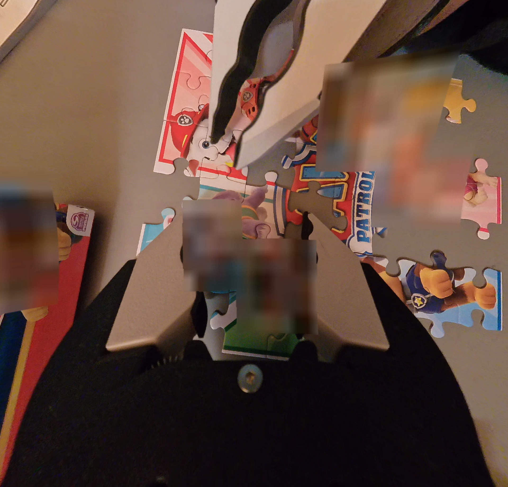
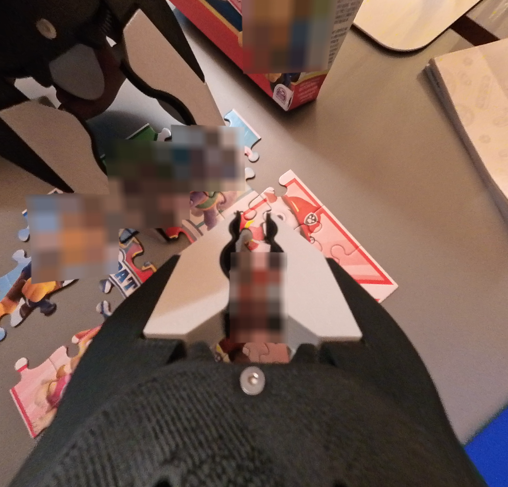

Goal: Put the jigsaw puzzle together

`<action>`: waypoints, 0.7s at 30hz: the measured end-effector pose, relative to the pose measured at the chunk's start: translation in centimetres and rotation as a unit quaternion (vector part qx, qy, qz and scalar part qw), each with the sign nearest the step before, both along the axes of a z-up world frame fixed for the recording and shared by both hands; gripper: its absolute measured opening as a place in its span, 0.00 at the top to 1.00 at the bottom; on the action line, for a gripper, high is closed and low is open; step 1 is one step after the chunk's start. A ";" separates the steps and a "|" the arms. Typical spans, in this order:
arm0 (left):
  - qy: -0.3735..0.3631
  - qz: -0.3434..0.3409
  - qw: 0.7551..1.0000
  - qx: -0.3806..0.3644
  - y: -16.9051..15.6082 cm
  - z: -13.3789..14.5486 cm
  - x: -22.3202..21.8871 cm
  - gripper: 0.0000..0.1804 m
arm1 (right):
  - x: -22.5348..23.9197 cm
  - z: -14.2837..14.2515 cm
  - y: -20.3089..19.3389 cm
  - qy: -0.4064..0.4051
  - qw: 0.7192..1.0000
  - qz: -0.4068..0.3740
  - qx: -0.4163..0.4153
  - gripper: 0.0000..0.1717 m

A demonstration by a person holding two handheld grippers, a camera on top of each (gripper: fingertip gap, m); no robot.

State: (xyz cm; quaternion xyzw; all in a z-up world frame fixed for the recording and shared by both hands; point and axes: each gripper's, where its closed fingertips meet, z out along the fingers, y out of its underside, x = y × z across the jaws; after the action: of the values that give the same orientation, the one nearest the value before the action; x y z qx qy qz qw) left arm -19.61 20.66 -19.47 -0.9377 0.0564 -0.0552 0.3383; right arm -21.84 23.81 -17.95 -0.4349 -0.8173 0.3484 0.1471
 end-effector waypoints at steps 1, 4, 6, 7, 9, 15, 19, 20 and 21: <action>0.001 0.000 1.000 0.000 0.0 0.0 0.0 0.59 | -0.2 0.0 0.0 0.003 1.000 -0.002 0.000 0.94; 0.002 0.000 1.000 -0.001 0.0 0.0 0.0 0.59 | -0.6 0.1 -0.4 0.008 1.000 -0.004 -0.007 1.00; 0.002 0.000 1.000 -0.002 0.0 0.0 0.0 0.59 | -0.5 -0.3 -0.5 0.000 1.000 -0.002 -0.002 1.00; 0.002 0.000 1.000 -0.002 0.0 0.0 0.0 0.59 | -0.5 -0.8 -0.4 -0.007 1.000 -0.001 0.005 1.00; 0.001 0.000 1.000 -0.001 0.0 0.0 0.0 0.59 | -0.4 -1.0 -0.5 -0.008 1.000 -0.001 0.009 1.00; -0.009 0.005 1.000 0.011 -0.2 0.8 -0.1 0.59 | -0.4 -1.0 -0.2 -0.006 1.000 -0.004 0.012 1.00; -0.021 0.014 0.999 0.028 -0.5 1.7 -0.4 0.62 | 0.2 -0.4 -0.6 -0.008 1.000 0.010 -0.004 1.00; -0.021 0.016 0.999 0.029 -0.6 1.8 -0.5 0.64 | 0.6 -0.3 -0.9 -0.013 1.000 0.019 -0.012 1.00; -0.021 0.018 0.999 0.031 -0.6 1.8 -0.5 0.66 | 0.9 -0.1 -1.2 -0.017 0.999 0.027 -0.020 1.00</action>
State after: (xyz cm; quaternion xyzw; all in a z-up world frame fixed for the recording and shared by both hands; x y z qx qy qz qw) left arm -20.10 20.07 -17.65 -0.9264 0.0340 -0.0673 0.3690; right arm -20.90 22.64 -18.10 -0.4212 -0.8241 0.3608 0.1148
